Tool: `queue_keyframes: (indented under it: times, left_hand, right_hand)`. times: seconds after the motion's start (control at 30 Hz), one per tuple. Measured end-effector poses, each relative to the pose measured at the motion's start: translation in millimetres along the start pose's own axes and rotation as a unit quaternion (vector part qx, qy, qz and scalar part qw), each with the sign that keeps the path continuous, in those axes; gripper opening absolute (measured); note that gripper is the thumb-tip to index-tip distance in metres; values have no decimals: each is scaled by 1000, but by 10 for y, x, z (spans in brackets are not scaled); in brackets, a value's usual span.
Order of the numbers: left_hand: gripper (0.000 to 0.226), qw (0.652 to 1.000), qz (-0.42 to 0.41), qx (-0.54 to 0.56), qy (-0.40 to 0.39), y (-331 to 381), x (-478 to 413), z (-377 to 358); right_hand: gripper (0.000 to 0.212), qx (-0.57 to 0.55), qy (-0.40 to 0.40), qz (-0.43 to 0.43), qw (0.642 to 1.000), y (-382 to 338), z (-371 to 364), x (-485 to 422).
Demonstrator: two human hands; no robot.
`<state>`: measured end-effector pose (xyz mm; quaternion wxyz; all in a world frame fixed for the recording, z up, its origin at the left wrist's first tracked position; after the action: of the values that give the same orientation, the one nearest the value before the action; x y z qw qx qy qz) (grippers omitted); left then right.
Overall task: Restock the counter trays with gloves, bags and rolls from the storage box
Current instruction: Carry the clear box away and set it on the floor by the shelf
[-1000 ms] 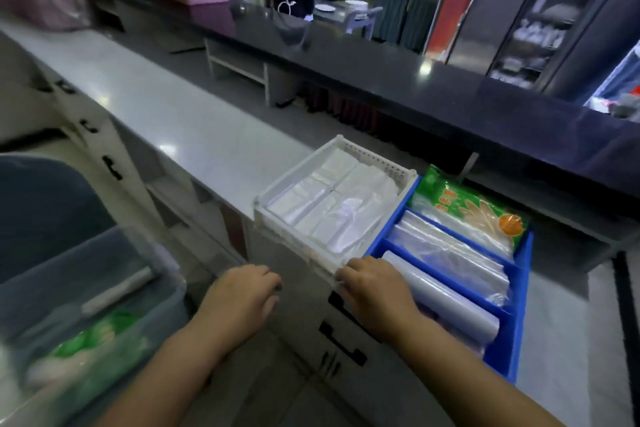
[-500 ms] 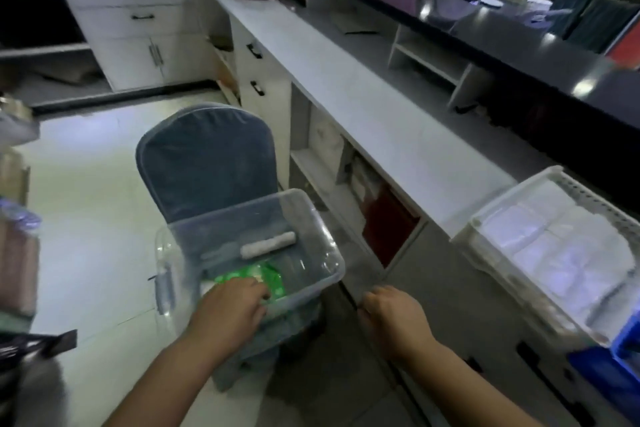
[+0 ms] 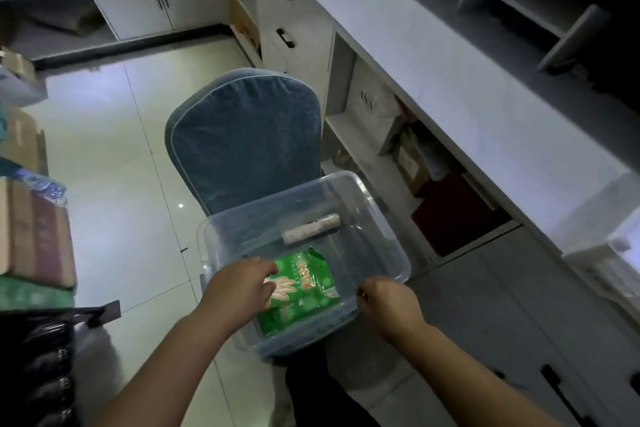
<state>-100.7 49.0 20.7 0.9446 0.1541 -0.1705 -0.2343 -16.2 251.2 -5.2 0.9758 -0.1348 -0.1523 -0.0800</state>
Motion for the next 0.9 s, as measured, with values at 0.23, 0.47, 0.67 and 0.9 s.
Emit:
queue_keyframes:
  times: [0.23, 0.47, 0.67, 0.9]
  left_hand:
    - [28, 998, 39, -45, -25, -414, -652, 148]
    - [27, 996, 35, -74, -45, -539, -1337, 182]
    - [21, 983, -58, -127, -120, -483, -1810, -90]
    - [43, 956, -164, -144, -196, -625, -2207, -458]
  right_hand:
    - [26, -7, -37, 11, 999, -127, -219, -887]
    - [26, -25, -80, -32, 996, 42, -359, -1187]
    - [26, -49, -99, -133, 985, 206, -595, -1030]
    - [23, -102, -96, -334, 932, 177, -970, -565]
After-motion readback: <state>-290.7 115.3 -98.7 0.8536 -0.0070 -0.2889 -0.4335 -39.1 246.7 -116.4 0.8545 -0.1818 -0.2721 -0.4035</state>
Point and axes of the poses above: each hand's wrist, its own x-axis away from the middle knuckle, its own z-axis out of the back of the hand, y = z × x, the point moved 10 cm from there along -x, towards the middle knuckle
